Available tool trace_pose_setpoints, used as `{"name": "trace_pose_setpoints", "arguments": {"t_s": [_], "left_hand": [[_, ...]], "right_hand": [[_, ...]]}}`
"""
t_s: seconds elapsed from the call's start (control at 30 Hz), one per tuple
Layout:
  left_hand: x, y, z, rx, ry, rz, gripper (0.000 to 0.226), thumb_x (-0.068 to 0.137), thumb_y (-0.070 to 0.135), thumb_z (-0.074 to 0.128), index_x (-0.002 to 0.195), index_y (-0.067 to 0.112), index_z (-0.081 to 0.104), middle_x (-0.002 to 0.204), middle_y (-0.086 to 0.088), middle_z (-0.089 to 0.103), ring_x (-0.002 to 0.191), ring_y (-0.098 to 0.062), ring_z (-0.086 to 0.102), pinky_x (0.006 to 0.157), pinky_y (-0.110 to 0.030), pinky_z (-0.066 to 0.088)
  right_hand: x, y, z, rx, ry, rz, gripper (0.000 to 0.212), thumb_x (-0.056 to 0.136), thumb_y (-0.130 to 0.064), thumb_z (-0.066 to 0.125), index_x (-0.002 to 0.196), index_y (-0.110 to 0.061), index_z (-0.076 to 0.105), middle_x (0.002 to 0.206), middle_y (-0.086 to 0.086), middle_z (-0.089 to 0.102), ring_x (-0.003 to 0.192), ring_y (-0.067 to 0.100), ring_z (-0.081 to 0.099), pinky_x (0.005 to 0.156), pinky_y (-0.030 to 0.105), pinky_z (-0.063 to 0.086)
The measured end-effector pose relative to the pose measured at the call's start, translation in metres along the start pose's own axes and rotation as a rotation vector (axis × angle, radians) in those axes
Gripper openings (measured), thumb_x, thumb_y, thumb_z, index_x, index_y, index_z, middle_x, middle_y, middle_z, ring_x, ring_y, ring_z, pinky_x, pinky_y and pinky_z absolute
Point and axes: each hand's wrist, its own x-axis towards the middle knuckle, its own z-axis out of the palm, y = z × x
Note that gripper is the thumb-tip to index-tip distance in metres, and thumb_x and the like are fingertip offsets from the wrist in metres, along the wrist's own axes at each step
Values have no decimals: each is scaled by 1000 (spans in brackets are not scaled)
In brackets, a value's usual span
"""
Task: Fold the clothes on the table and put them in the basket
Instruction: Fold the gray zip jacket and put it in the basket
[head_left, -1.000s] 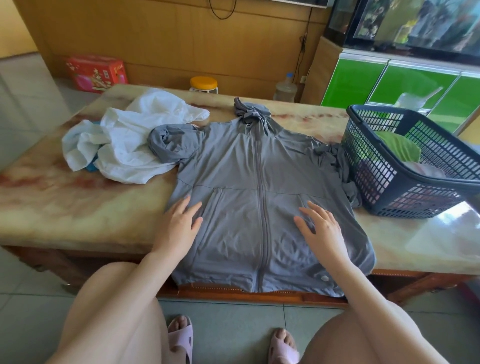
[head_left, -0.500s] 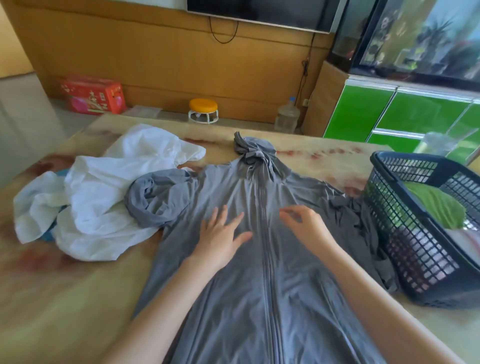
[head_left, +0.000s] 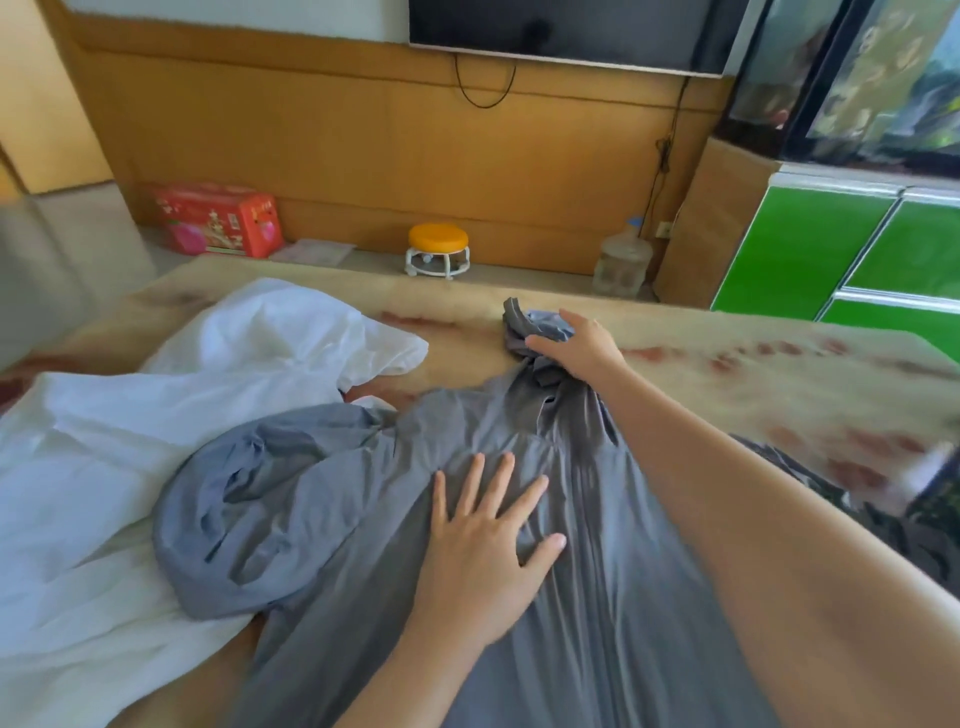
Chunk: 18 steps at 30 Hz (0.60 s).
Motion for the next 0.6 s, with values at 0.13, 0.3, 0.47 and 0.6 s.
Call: {"name": "trace_pose_setpoints", "arguments": {"t_s": [0.13, 0.3, 0.47, 0.6], "left_hand": [[-2, 1, 0, -46, 5, 5, 70, 79, 75, 0, 146, 52, 5, 156, 16, -14, 142, -9, -24, 110, -43, -22], [-2, 3, -4, -67, -32, -2, 76, 73, 74, -3, 146, 51, 4, 156, 17, -15, 141, -8, -26, 110, -43, -24], [-2, 5, -10, -167, -47, -32, 74, 80, 77, 3, 147, 47, -5, 156, 19, -10, 142, -3, -20, 114, -39, -20], [-6, 8, -25, -544, -16, -112, 75, 86, 69, 15, 150, 35, -6, 155, 21, 0, 135, 10, -11, 115, -27, -13]], "right_hand": [[20, -2, 27, -187, 58, -11, 73, 81, -61, 61, 140, -24, 40, 137, 9, 52, 127, 32, 43, 98, 41, 39], [25, -4, 36, -313, 142, -42, 54, 88, -58, 51, 129, -23, 54, 127, 11, 59, 120, 33, 47, 99, 41, 33], [1, -13, -6, 256, 320, -124, 27, 93, -37, 55, 100, -14, 68, 95, 5, 66, 103, 28, 55, 88, 37, 45], [-72, -20, -70, 336, 189, -355, 11, 93, -22, 60, 86, -16, 65, 70, -11, 60, 62, -4, 52, 62, 17, 42]]}}
